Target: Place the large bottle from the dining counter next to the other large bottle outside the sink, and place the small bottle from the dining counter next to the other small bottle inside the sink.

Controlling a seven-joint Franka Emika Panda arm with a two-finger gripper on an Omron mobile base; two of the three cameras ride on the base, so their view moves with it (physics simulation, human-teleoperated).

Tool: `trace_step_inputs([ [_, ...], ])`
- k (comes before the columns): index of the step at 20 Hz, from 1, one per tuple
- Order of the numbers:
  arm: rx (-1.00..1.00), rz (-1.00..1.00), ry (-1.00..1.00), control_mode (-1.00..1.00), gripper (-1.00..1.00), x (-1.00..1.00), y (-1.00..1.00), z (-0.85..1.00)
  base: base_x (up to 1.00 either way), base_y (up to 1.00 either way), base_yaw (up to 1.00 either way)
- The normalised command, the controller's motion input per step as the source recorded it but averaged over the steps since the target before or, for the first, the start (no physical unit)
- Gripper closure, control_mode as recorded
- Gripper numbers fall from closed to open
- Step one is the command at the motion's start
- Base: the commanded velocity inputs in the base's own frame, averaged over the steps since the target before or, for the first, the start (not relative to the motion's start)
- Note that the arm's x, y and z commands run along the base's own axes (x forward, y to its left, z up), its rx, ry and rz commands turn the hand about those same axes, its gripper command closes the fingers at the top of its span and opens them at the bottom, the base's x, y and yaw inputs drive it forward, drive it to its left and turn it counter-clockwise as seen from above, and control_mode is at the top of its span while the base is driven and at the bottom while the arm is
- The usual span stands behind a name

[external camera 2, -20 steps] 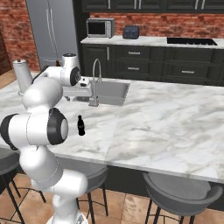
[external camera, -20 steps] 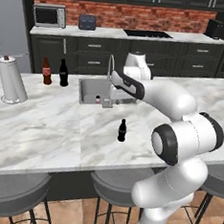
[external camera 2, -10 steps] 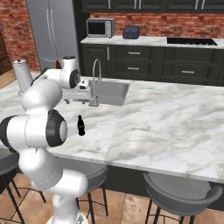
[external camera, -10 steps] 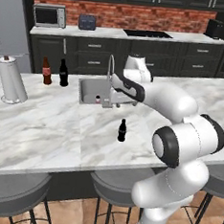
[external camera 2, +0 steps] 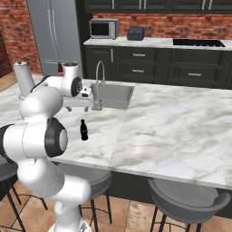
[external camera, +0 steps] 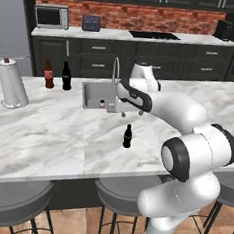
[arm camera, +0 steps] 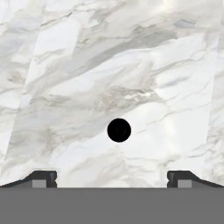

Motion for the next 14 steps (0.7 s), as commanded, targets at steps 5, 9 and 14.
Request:
trace_step_inputs([
  [5,0.0,0.0,0.0,-1.0,-1.0,0.54,0.0,0.0,0.0,0.0,0.0],
  [9,0.0,0.0,0.01,-1.0,-1.0,0.39,0.0,0.0,0.0,0.0,0.0],
  [14,0.0,0.0,0.01,-1.0,-1.0,-0.18,0.0,0.0,0.0,0.0,0.0],
])
